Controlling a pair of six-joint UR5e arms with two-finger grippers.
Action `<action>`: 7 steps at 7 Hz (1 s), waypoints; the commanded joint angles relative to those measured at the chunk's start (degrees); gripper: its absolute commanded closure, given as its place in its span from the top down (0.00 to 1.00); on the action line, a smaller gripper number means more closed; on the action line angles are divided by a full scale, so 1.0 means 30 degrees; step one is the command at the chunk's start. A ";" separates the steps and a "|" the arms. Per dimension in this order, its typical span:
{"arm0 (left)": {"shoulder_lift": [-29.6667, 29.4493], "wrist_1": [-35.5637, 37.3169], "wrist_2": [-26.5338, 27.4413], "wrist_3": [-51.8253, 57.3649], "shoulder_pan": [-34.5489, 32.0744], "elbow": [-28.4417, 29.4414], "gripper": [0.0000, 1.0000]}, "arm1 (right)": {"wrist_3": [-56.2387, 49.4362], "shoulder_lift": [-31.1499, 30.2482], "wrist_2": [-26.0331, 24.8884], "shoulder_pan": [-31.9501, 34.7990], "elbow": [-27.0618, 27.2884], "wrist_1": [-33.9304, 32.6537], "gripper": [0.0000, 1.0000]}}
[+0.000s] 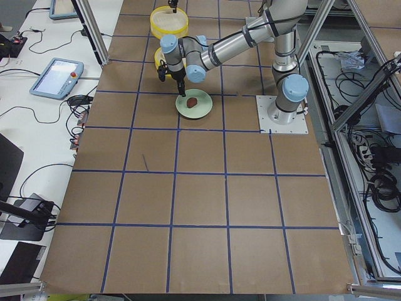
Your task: Stack buns with steamer
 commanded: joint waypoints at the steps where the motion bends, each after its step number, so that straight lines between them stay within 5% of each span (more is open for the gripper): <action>1: -0.0386 -0.0013 0.0294 0.0517 0.0385 -0.0413 0.79 | 0.2199 0.0792 0.0006 0.1282 -0.0045 -0.0197 0.08; 2: -0.0387 -0.0042 0.0091 0.0431 0.0385 -0.0384 0.48 | 0.2584 0.1027 0.0036 0.1661 -0.0045 -0.0633 0.08; 4: -0.0271 -0.0071 0.0059 0.0430 0.0530 -0.0296 0.17 | 0.3378 0.1496 0.1284 0.2192 -0.0045 -0.0899 0.08; 6: 0.0313 -0.1176 0.0031 0.0255 0.0590 0.0141 0.16 | 0.3379 0.1819 0.1472 0.2367 0.0042 -0.1018 0.08; 7: 0.0345 -0.2287 -0.1594 -0.0239 0.0822 0.0376 0.16 | 0.3031 0.1965 0.1443 0.2339 -0.0016 -0.1047 0.08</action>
